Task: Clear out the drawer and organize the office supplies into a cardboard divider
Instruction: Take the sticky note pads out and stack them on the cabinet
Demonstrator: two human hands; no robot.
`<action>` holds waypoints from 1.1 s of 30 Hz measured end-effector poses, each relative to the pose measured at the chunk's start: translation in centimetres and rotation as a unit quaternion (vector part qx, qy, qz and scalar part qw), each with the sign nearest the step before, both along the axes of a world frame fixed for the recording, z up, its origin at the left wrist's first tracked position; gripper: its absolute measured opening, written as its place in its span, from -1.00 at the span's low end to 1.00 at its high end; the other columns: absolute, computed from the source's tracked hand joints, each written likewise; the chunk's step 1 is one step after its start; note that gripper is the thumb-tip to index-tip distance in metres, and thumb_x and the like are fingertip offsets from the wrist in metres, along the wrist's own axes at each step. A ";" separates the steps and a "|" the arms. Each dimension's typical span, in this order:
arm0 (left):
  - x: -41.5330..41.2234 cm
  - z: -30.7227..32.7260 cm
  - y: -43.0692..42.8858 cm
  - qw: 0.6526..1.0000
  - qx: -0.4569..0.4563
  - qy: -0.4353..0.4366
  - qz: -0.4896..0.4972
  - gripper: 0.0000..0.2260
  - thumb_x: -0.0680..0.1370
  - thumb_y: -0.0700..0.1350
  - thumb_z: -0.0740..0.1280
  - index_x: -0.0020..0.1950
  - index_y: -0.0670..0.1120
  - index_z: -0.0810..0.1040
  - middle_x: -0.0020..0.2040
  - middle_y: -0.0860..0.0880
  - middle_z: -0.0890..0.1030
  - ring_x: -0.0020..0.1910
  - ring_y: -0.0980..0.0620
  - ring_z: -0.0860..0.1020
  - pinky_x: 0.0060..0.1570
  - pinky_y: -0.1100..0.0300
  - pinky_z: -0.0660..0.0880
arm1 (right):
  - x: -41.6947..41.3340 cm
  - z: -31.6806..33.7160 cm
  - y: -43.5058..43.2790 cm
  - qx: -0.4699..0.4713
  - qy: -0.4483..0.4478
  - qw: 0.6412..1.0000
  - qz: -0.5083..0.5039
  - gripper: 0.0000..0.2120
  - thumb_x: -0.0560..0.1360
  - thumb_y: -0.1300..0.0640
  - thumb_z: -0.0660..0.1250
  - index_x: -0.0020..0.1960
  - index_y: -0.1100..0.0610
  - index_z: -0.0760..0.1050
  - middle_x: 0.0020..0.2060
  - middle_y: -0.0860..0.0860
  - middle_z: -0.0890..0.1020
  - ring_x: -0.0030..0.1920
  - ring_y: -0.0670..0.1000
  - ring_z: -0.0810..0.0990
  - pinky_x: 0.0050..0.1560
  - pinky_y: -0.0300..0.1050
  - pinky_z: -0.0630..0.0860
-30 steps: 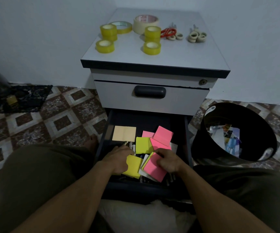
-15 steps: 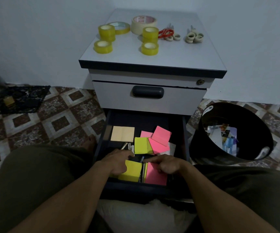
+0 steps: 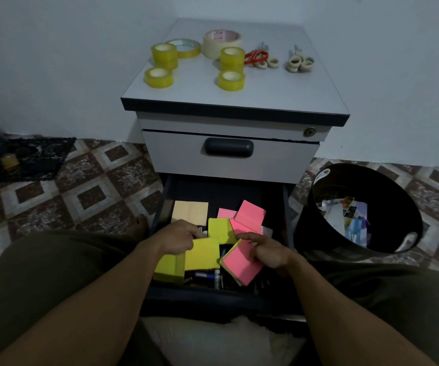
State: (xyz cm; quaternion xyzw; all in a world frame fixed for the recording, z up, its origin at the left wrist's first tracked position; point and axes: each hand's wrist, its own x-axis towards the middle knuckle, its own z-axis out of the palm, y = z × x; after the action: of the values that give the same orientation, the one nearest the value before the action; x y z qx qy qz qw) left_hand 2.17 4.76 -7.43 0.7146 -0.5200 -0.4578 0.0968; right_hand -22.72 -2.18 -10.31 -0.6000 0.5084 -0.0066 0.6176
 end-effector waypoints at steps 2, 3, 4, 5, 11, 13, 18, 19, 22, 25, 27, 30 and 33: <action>0.3 0.1 -0.4 0.998 -0.019 0.027 0.053 -0.71 0.51 -0.40 0.33 0.16 -0.15 0.66 0.18 -0.11 0.64 0.15 -0.06 0.59 -0.01 0.16 0.53 | -0.2 -0.7 0.0 0.003 -0.018 0.999 -0.044 -0.44 0.41 0.38 0.19 0.26 -0.12 0.52 0.26 0.13 0.45 0.19 0.21 0.48 0.02 -0.03 0.45; 0.3 0.2 -0.5 0.996 -0.028 0.043 0.080 -0.72 0.51 -0.41 0.34 0.15 -0.17 0.67 0.21 -0.12 0.63 0.20 -0.07 0.57 0.05 0.13 0.52 | -0.3 -1.0 0.0 0.012 -0.036 0.996 -0.076 -0.43 0.38 0.37 0.20 0.23 -0.14 0.55 0.27 0.14 0.46 0.21 0.24 0.48 0.02 -0.03 0.46; 0.3 0.3 -0.6 0.993 -0.036 0.056 0.102 -0.72 0.51 -0.42 0.34 0.12 -0.16 0.67 0.20 -0.12 0.64 0.20 -0.07 0.57 0.09 0.10 0.52 | -0.3 -1.3 0.0 0.026 -0.060 0.992 -0.109 -0.42 0.36 0.37 0.19 0.20 -0.15 0.58 0.28 0.14 0.46 0.21 0.23 0.49 0.00 -0.03 0.50; 0.3 0.3 -0.6 0.989 -0.044 0.067 0.124 -0.73 0.51 -0.42 0.33 0.07 -0.12 0.68 0.17 -0.11 0.65 0.17 -0.07 0.58 0.11 0.06 0.52 | -0.3 -1.2 0.0 0.044 -0.089 0.985 -0.139 -0.42 0.36 0.38 0.18 0.19 -0.14 0.60 0.28 0.15 0.46 0.21 0.20 0.50 -0.03 -0.03 0.52; -0.5 0.3 -0.2 0.978 -0.066 0.074 0.185 -0.78 0.54 -0.36 0.31 0.12 -0.17 0.63 0.02 -0.07 0.59 -0.06 0.00 0.54 -0.18 0.21 0.45 | -0.4 -1.4 0.3 0.082 -0.133 0.969 -0.190 -0.46 0.45 0.44 0.12 0.27 -0.01 0.53 0.27 0.21 0.47 0.21 0.23 0.52 0.04 0.09 0.58; -0.8 0.4 -0.2 0.972 -0.073 0.092 0.205 -0.80 0.56 -0.33 0.32 0.14 -0.17 0.60 -0.01 -0.04 0.58 -0.06 0.01 0.54 -0.12 0.18 0.45 | -0.4 -1.3 0.5 0.083 -0.130 0.970 -0.189 -0.45 0.45 0.44 0.12 0.28 -0.01 0.53 0.28 0.19 0.45 0.23 0.23 0.51 0.11 0.12 0.57; -1.1 -0.1 -0.2 0.959 -0.073 0.130 0.242 -0.84 0.61 -0.26 0.31 0.14 -0.06 0.53 0.01 0.03 0.54 0.00 -0.02 0.53 0.09 -0.05 0.46 | 0.0 -0.8 1.0 0.092 -0.151 0.964 -0.199 -0.46 0.45 0.44 0.13 0.27 0.01 0.55 0.28 0.19 0.44 0.20 0.23 0.53 -0.10 -0.02 0.60; -1.3 -0.1 -0.3 0.953 -0.087 0.140 0.255 -0.85 0.62 -0.25 0.30 0.13 -0.03 0.52 0.03 0.03 0.54 0.03 -0.06 0.53 0.13 -0.08 0.47 | 0.1 -0.8 1.1 0.089 -0.155 0.962 -0.208 -0.46 0.44 0.45 0.13 0.24 0.00 0.57 0.28 0.20 0.46 0.18 0.22 0.54 -0.12 -0.03 0.59; -1.5 0.3 -0.9 0.931 -0.108 0.194 0.292 -0.82 0.65 -0.23 0.26 0.15 0.04 0.49 0.04 0.10 0.52 0.11 -0.12 0.52 0.20 -0.16 0.49 | 0.4 -0.1 1.2 0.082 -0.173 0.952 -0.240 -0.48 0.44 0.48 0.12 0.15 -0.01 0.57 0.22 0.20 0.53 0.09 0.18 0.56 -0.26 -0.08 0.54; -1.5 0.2 -1.0 0.919 -0.079 0.227 0.311 -0.81 0.66 -0.21 0.25 0.22 0.03 0.46 0.09 0.07 0.53 0.09 -0.12 0.56 0.18 -0.28 0.53 | 0.5 0.4 1.0 0.076 -0.195 0.941 -0.267 -0.51 0.44 0.49 0.12 0.16 0.03 0.55 0.18 0.14 0.57 -0.03 0.16 0.59 -0.45 -0.09 0.48; -1.5 0.1 -0.9 0.915 -0.066 0.239 0.319 -0.76 0.66 -0.22 0.24 0.28 0.04 0.44 0.15 0.02 0.52 0.09 -0.14 0.57 0.14 -0.27 0.56 | 0.5 0.5 0.7 0.066 -0.195 0.935 -0.287 -0.51 0.45 0.47 0.13 0.22 0.06 0.51 0.17 0.16 0.56 -0.09 0.18 0.61 -0.49 -0.09 0.46; -1.6 0.2 -0.8 0.906 -0.064 0.260 0.329 -0.64 0.65 -0.27 0.25 0.38 0.07 0.39 0.23 -0.06 0.54 0.10 -0.16 0.60 0.04 -0.17 0.61 | 0.7 0.6 0.4 0.058 -0.192 0.932 -0.302 -0.49 0.46 0.45 0.14 0.30 0.06 0.48 0.14 0.20 0.53 -0.09 0.21 0.60 -0.49 -0.09 0.48; -1.7 0.2 -0.8 0.898 -0.068 0.287 0.328 -0.48 0.61 -0.35 0.23 0.46 0.14 0.33 0.25 -0.12 0.56 0.11 -0.18 0.61 0.01 -0.13 0.62 | 0.9 0.9 0.3 0.051 -0.206 0.925 -0.314 -0.50 0.46 0.44 0.15 0.30 0.05 0.48 0.15 0.22 0.53 -0.07 0.22 0.58 -0.48 -0.09 0.48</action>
State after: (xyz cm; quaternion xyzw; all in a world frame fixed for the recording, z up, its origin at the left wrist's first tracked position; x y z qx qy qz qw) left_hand 0.50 3.99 -7.26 0.6742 -0.2356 -0.5486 0.4347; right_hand -21.80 -1.91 -9.40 -0.3628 0.5321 -0.2974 0.7049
